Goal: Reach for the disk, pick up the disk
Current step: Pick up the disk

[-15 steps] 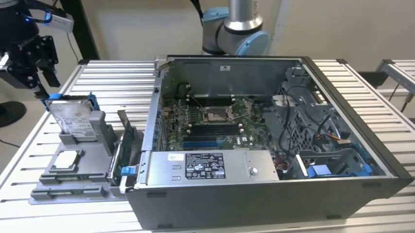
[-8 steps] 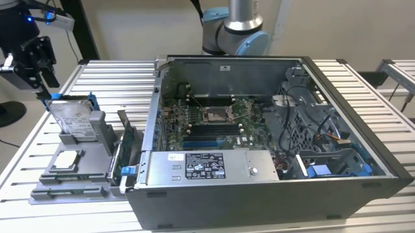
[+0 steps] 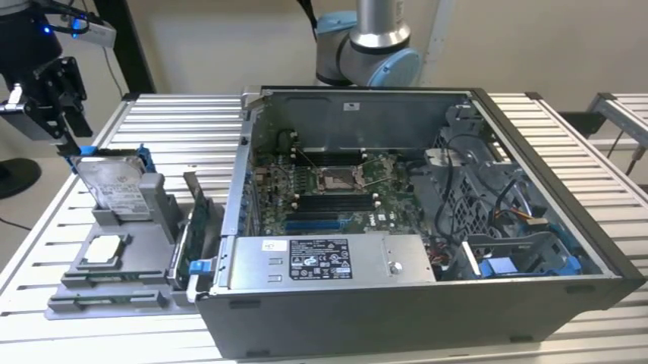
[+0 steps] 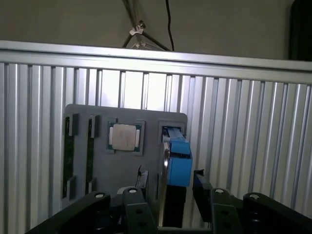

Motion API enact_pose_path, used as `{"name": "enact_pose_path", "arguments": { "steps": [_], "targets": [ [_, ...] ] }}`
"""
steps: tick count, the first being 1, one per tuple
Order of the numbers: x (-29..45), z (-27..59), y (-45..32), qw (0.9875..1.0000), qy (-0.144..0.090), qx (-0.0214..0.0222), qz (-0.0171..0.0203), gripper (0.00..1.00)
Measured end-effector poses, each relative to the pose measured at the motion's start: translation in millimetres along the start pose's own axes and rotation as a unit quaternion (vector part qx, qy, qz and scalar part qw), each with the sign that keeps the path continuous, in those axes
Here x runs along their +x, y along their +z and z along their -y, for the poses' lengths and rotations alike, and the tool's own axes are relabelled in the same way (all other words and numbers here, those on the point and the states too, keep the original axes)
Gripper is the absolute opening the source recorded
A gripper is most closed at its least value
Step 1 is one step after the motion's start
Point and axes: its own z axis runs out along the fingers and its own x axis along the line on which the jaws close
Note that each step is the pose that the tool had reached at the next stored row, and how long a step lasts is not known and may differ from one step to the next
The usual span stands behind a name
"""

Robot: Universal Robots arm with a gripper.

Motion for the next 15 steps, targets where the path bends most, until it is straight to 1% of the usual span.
{"name": "enact_pose_path", "arguments": {
  "steps": [1, 5, 7, 10, 15],
  "targets": [
    [0.0, 0.0, 0.0, 1.0000, 0.000, 0.0000, -0.0002, 1.00],
    [0.0, 0.0, 0.0, 1.0000, 0.000, 0.0000, -0.0008, 1.00],
    [-0.1, 0.0, 1.4, 1.0000, 0.000, 0.0000, -0.0006, 1.00],
    [-0.9, -0.1, 6.8, 1.0000, 0.000, -0.0001, -0.0006, 1.00],
    [-7.2, -0.5, 15.9, 1.0000, 0.003, 0.0000, -0.0006, 1.00]
  ]
}}
